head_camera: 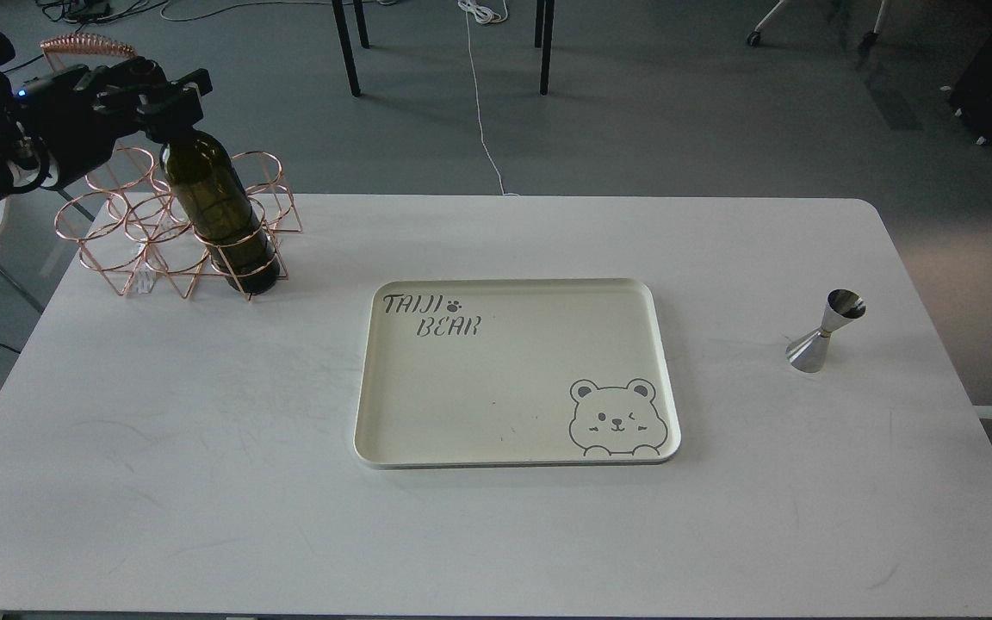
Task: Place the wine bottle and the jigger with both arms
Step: 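Release the bottle and withdraw the left gripper away from the rack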
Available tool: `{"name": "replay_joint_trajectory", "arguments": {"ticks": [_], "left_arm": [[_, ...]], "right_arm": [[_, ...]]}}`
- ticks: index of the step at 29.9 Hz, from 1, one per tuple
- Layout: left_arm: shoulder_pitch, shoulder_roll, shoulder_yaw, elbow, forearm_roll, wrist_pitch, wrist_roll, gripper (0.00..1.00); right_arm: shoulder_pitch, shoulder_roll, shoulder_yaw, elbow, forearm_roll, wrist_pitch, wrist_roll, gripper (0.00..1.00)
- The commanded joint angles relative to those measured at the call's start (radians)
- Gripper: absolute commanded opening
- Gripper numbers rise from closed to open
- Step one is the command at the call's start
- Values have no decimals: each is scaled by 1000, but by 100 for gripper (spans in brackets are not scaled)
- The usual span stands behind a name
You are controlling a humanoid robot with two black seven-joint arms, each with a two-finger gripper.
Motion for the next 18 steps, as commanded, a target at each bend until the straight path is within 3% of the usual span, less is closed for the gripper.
{"name": "replay_joint_trajectory", "arguments": {"ticks": [1, 6, 10, 15, 18], "left_arm": [[-14, 12, -47, 0, -217, 2, -3, 98], [-29, 100, -59, 9, -642, 0, -7, 98], [-17, 161, -58, 26, -968, -14, -41, 98], [15, 196, -53, 52, -1380, -176, -50, 98], [36, 189, -47, 106, -1524, -228, -46, 98]], "right_arm": [[-2, -7, 4, -3, 0, 0, 0, 97], [-2, -10, 5, -1, 0, -5, 0, 99], [-3, -10, 5, -9, 0, -17, 0, 99], [-11, -10, 10, -15, 0, -15, 0, 99], [-16, 2, 42, -15, 35, -14, 0, 99]]}}
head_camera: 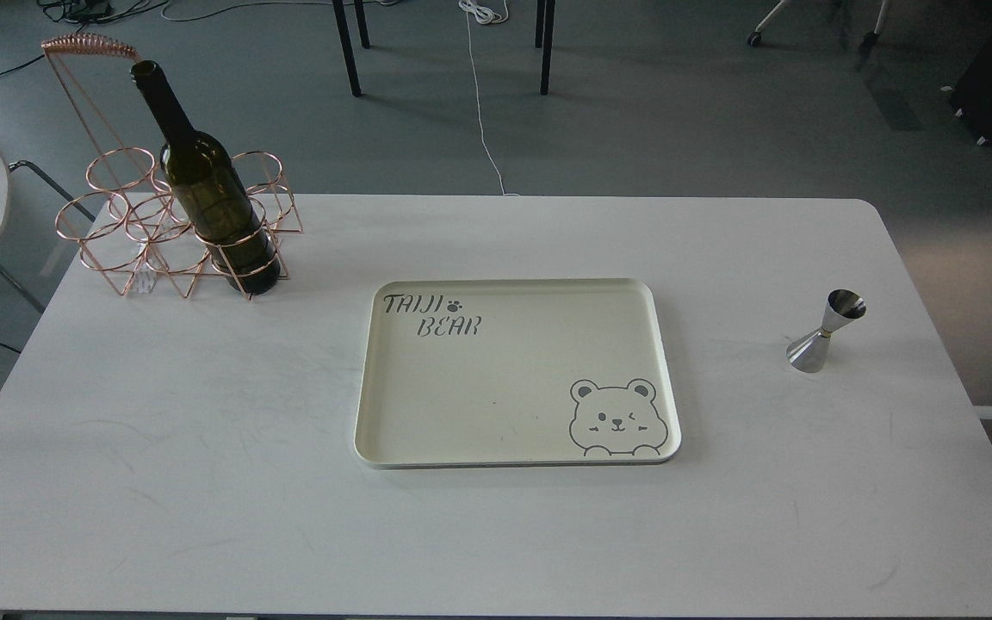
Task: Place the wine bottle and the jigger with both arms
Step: 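Release the bottle and withdraw the left gripper away from the rack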
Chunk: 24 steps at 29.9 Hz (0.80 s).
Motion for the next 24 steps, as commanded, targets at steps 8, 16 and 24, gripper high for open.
{"name": "replay_joint_trajectory", "arguments": {"ticks": [8, 16, 24], "left_arm": [[120, -153, -3, 320, -410, -209, 8, 98], [125, -335, -9, 586, -482, -279, 28, 98], [208, -415, -122, 656, -545, -279, 71, 98]], "right_arm": [[-81, 48, 79, 0, 286, 17, 0, 99], [-117, 91, 102, 1, 331, 19, 0, 99], [-148, 100, 92, 1, 342, 39, 0, 99]]}}
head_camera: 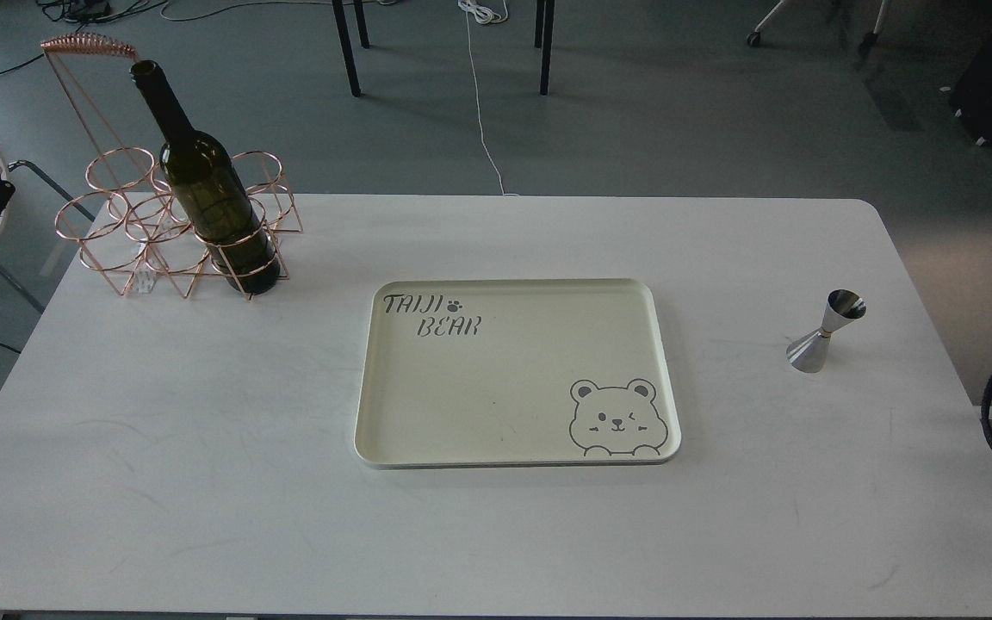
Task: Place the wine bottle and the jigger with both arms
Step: 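Release the bottle and withdraw the left gripper away from the rack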
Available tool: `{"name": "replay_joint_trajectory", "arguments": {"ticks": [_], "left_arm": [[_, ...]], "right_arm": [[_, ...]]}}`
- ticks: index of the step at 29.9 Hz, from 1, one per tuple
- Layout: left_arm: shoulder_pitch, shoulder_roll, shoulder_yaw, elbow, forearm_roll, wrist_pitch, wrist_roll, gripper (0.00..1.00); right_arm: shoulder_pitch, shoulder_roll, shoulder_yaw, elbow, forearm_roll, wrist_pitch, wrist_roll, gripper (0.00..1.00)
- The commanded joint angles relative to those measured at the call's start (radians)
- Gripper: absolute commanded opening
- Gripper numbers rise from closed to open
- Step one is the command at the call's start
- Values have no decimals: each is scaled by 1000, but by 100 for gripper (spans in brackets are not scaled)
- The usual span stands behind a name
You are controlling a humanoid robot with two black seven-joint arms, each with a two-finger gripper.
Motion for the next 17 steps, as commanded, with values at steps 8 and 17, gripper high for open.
{"name": "replay_joint_trajectory", "arguments": {"ticks": [8, 17], "left_arm": [[53, -31, -75, 4, -11, 0, 9, 98], [59, -25, -69, 5, -3, 0, 9, 98]], "right_arm": [[-11, 75, 15, 4, 8, 1, -62, 99], [-5, 81, 21, 13, 5, 1, -62, 99]]}}
